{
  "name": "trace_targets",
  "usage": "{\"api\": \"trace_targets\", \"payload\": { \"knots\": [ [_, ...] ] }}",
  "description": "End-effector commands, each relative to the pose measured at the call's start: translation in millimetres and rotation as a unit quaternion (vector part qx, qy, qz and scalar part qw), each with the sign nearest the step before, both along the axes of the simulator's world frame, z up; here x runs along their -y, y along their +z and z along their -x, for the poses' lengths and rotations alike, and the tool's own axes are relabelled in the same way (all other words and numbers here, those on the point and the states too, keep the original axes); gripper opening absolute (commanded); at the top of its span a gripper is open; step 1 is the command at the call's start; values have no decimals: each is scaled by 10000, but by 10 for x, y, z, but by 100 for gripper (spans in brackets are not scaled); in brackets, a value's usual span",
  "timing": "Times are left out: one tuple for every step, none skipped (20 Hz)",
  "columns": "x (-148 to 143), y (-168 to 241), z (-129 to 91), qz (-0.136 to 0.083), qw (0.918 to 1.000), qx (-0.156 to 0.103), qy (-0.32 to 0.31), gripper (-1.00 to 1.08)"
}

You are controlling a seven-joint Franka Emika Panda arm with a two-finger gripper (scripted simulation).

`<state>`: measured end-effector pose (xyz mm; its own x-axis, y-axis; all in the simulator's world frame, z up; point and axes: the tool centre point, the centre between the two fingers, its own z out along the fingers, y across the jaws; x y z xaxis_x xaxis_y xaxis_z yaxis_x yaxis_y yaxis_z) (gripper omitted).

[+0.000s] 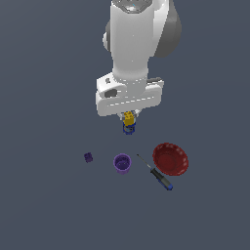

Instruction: Pick up a designated object from a clutter of objects.

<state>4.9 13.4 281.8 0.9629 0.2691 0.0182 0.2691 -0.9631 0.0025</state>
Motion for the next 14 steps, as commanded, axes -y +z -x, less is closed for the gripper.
{"api": "trace_targets", "payload": {
  "knots": [
    [67,262,125,-3,10000,-13,-1,-100],
    [94,363,171,-3,10000,-19,-1,-100],
    [120,461,215,-3,10000,-24,-2,-100],
    [145,557,257,-3,10000,-30,-2,-100],
    [169,650,298,-3,10000,-35,-3,-100],
    [193,740,337,-3,10000,-41,-4,-100],
    [216,827,374,-2,10000,-46,-4,-100],
    [238,910,410,-2,10000,-50,-5,-100],
    [259,989,443,-1,10000,-55,-6,-100],
    [279,1066,474,0,10000,-59,-6,-100],
    [299,1137,503,1,10000,-63,-7,-100],
    [316,1203,529,2,10000,-67,-8,-100],
    [333,1265,553,3,10000,-71,-8,-100],
    [348,1321,575,4,10000,-74,-9,-100]
  ]
}}
